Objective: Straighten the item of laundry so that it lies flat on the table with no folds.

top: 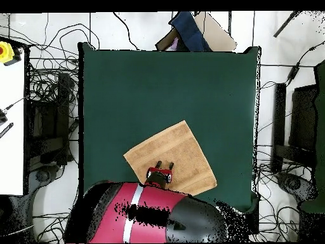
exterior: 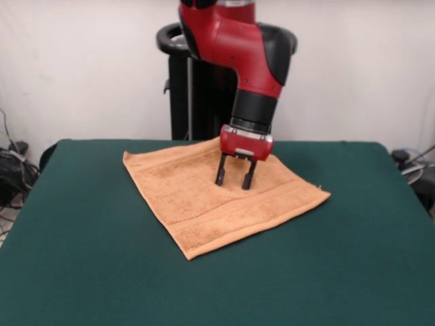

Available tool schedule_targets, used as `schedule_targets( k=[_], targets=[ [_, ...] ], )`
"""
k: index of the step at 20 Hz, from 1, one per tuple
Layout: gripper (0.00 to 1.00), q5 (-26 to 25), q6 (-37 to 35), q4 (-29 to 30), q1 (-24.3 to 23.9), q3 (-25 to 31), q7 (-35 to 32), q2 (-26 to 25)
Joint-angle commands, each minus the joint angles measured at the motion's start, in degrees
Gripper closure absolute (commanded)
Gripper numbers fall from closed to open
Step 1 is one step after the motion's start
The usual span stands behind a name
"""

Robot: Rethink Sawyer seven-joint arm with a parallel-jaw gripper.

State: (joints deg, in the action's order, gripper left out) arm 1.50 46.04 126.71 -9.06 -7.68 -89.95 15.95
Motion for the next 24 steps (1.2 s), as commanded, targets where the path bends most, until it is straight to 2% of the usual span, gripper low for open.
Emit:
schedule_targets(
  k=[1, 6, 14, 19, 24],
  targets=[
    [0.00, 6.36, 1.49, -21.40, 0.85, 6.03, -10.97, -10.32],
    [0.00, 5.08, 4.76, -22.29, 0.41, 5.91, -11.63, -11.40],
    [0.00, -0.35, 10.18, -23.51, -2.00, 6.21, -12.50, -12.36],
    [0.00, 0.87, 13.98, -23.05, -2.03, 6.89, -13.11, -12.63],
    [0.00, 5.57, 14.21, -22.22, -0.12, 6.56, -10.73, -12.12]
  ],
)
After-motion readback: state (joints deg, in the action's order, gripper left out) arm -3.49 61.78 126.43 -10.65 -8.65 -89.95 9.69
